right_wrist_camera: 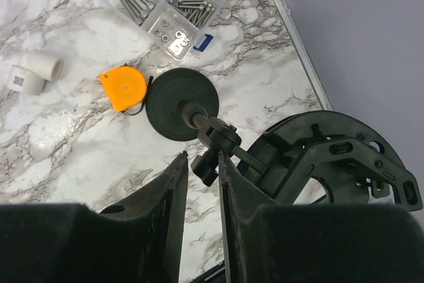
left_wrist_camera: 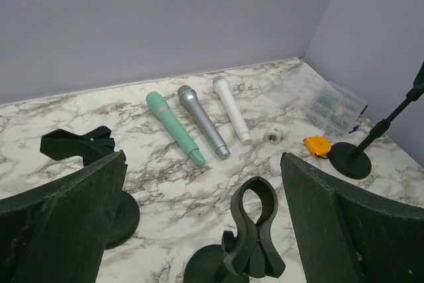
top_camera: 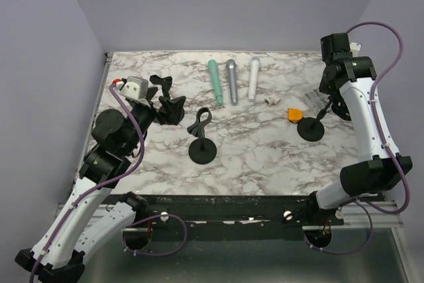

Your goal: Remove the microphone from the stand

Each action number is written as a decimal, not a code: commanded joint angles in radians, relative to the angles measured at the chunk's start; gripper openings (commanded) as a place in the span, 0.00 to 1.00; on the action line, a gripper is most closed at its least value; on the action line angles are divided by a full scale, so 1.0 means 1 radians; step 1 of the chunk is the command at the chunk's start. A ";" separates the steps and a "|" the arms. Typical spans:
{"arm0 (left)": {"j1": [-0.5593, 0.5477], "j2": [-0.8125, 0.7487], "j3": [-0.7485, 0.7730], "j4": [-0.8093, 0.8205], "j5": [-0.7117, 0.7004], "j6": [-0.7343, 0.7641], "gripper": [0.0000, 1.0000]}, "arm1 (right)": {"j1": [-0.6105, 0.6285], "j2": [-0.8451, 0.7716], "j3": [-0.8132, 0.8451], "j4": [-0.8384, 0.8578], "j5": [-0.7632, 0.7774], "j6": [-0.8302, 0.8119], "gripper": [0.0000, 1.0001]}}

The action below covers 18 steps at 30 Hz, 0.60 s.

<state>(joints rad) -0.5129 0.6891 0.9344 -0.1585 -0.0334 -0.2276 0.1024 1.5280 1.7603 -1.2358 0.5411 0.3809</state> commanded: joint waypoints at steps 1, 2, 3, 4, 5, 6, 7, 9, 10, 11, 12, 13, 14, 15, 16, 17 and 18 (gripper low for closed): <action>-0.007 0.001 0.004 0.012 0.006 0.010 0.98 | -0.009 0.005 -0.013 -0.048 0.032 -0.009 0.27; -0.007 0.000 0.004 0.013 0.006 0.010 0.98 | -0.009 0.007 -0.013 -0.046 0.035 -0.011 0.27; -0.007 0.000 0.004 0.012 0.006 0.010 0.98 | -0.008 0.008 -0.013 -0.040 0.031 -0.014 0.27; -0.007 -0.001 0.004 0.012 0.004 0.010 0.98 | -0.009 0.012 -0.010 -0.036 0.024 -0.018 0.27; -0.007 -0.001 0.004 0.012 0.003 0.011 0.98 | -0.009 0.015 -0.004 -0.033 0.019 -0.018 0.27; -0.006 0.000 0.003 0.012 0.003 0.011 0.99 | -0.009 0.018 0.002 -0.031 0.018 -0.018 0.27; -0.007 0.000 0.004 0.013 0.003 0.011 0.98 | -0.009 0.021 0.007 -0.031 0.014 -0.019 0.27; -0.007 -0.002 0.004 0.013 0.003 0.013 0.98 | -0.008 0.027 0.006 -0.034 0.005 -0.011 0.27; -0.007 -0.002 0.004 0.013 0.000 0.013 0.98 | -0.008 0.025 -0.001 -0.032 0.003 -0.008 0.27; -0.007 -0.002 0.004 0.013 -0.001 0.013 0.99 | -0.009 0.023 -0.015 -0.026 0.002 -0.005 0.27; -0.007 -0.002 0.004 0.013 -0.002 0.013 0.99 | -0.009 0.017 -0.033 -0.020 0.001 -0.005 0.27; -0.007 -0.002 0.003 0.012 -0.001 0.013 0.99 | -0.009 0.013 -0.052 -0.012 -0.001 -0.002 0.27; -0.007 -0.001 0.003 0.012 0.000 0.013 0.98 | -0.009 0.009 -0.074 -0.004 -0.004 0.002 0.27; -0.007 0.000 0.003 0.012 0.000 0.013 0.98 | -0.009 0.004 -0.093 0.005 -0.010 0.003 0.27; -0.007 0.000 0.002 0.012 0.001 0.013 0.98 | -0.009 -0.001 -0.115 0.016 -0.018 0.006 0.27; -0.007 0.000 0.003 0.013 0.001 0.013 0.98 | -0.010 -0.004 -0.134 0.025 -0.025 0.008 0.27; -0.007 -0.001 0.003 0.012 0.001 0.013 0.98 | -0.009 -0.006 -0.154 0.036 -0.030 0.009 0.27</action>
<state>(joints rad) -0.5129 0.6891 0.9344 -0.1581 -0.0330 -0.2272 0.1024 1.5139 1.6966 -1.1957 0.5488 0.3740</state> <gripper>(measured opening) 0.981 0.271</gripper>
